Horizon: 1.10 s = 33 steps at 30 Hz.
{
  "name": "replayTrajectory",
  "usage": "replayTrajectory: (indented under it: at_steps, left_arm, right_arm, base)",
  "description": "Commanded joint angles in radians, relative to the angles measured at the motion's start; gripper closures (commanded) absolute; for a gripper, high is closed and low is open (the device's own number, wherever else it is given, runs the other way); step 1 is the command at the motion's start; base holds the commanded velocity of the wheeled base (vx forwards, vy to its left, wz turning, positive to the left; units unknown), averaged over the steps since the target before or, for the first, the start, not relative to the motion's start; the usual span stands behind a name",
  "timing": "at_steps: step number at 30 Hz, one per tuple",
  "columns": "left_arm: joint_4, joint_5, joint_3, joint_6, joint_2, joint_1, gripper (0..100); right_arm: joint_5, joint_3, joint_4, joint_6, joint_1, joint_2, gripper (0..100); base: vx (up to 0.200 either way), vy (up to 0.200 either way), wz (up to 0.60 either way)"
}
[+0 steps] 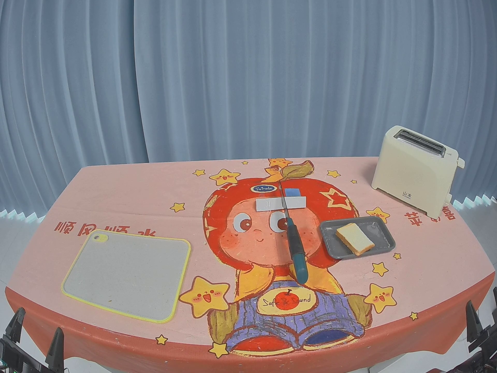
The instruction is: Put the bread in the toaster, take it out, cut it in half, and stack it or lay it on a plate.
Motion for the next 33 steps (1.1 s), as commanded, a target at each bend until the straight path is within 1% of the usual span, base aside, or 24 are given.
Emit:
replayTrajectory:
  at_steps: [1,5,8,9,10,11,13,14,15,16,20,21,27,33]
  left_arm:
    - [0.000,0.000,0.018,0.000,-0.016,0.000,0]
    - [0.000,0.000,0.018,0.000,-0.016,0.000,0]
    - [0.000,0.000,0.018,0.000,-0.016,0.000,0]
    - [0.000,0.000,0.018,0.000,-0.016,0.000,0]
    - [0.000,0.000,0.018,0.000,-0.016,0.000,0]
    - [0.000,0.000,0.018,0.000,-0.016,0.000,0]
    - [0.000,0.000,0.018,0.000,-0.016,0.000,0]
    - [0.000,0.000,0.018,0.000,-0.016,0.000,0]
    - [0.000,0.000,0.018,0.000,-0.016,0.000,0]
    - [0.000,0.000,0.018,0.000,-0.016,0.000,0]
    - [0.001,0.000,0.018,0.000,-0.016,0.000,0]
    - [0.000,0.000,0.018,0.000,-0.016,0.000,0]
    - [0.000,0.000,0.018,0.000,-0.016,0.000,0]
    - [0.000,0.000,0.018,0.000,-0.016,0.000,0]
  right_arm:
    - [0.001,0.018,0.000,0.005,0.001,0.002,0]
    - [-0.003,0.018,0.003,0.010,-0.002,0.005,0]
    - [-0.001,0.016,0.003,-0.003,-0.001,0.005,0]
    - [0.010,0.018,0.001,-0.024,-0.001,0.002,0]
    - [0.030,0.018,0.000,-0.049,0.002,0.000,0]
    - [0.040,0.018,0.000,-0.058,0.002,0.000,0]
    - [0.042,0.018,0.001,-0.059,0.041,-0.006,0]
    - [0.045,0.018,0.000,-0.059,0.128,-0.035,0]
    - [0.045,0.018,0.000,-0.061,0.131,-0.044,0]
    - [0.045,0.018,0.000,-0.059,0.107,-0.044,0]
    - [0.045,0.018,0.001,-0.058,0.091,-0.064,0]
    - [0.048,0.018,-0.002,-0.050,0.082,-0.092,0]
    - [0.034,0.018,0.001,-0.015,0.082,-0.092,0]
    - [0.034,0.018,0.001,-0.018,0.082,-0.092,0]
  base:
    - [0.000,0.000,0.00]
    - [0.000,0.000,0.00]
    - [0.000,0.000,0.00]
    - [0.000,0.000,0.00]
    - [0.000,0.000,0.00]
    - [0.000,0.000,0.00]
    - [0.000,0.000,0.00]
    - [0.000,0.000,0.00]
    - [0.000,0.000,0.00]
    - [0.000,0.000,0.00]
    - [0.000,0.000,0.00]
    - [0.000,0.000,0.00]
    - [0.000,0.000,0.00]
    - [0.000,0.000,0.00]
